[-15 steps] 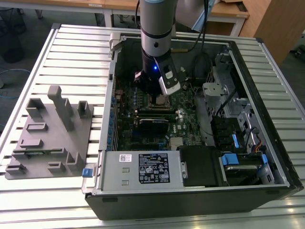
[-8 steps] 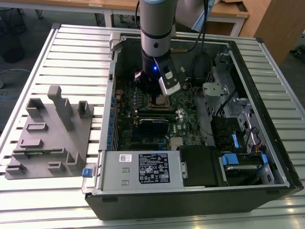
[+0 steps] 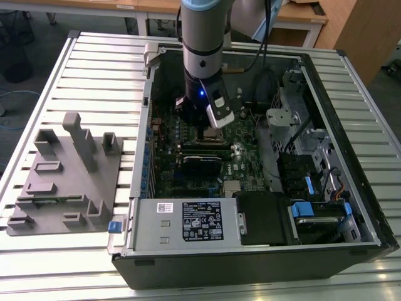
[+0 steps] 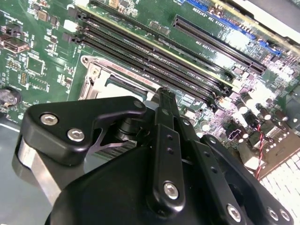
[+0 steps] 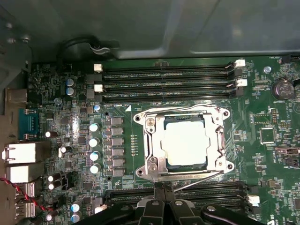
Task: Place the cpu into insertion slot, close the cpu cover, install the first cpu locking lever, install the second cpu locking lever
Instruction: 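Install the second cpu locking lever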
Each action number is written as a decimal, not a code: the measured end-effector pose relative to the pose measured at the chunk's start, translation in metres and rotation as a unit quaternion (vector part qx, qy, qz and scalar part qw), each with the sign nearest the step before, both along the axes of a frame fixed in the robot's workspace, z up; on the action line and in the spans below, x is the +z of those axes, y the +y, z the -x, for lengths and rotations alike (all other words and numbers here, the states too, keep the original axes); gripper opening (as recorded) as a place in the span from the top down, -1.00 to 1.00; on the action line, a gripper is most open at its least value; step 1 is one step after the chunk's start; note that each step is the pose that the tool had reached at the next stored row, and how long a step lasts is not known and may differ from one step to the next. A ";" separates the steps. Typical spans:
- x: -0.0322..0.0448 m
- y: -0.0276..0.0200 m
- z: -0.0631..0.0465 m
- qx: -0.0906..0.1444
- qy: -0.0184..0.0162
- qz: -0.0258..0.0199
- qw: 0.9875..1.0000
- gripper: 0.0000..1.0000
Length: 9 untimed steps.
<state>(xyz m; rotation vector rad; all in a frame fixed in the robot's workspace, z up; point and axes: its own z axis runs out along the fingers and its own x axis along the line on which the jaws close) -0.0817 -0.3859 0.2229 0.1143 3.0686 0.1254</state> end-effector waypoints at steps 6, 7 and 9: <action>-0.0077 -0.0001 0.002 0.000 0.000 0.000 1.000 0.80; -0.0087 -0.0001 0.002 0.000 0.000 0.000 1.000 0.80; -0.0094 -0.0002 0.002 0.000 0.000 0.000 1.000 0.80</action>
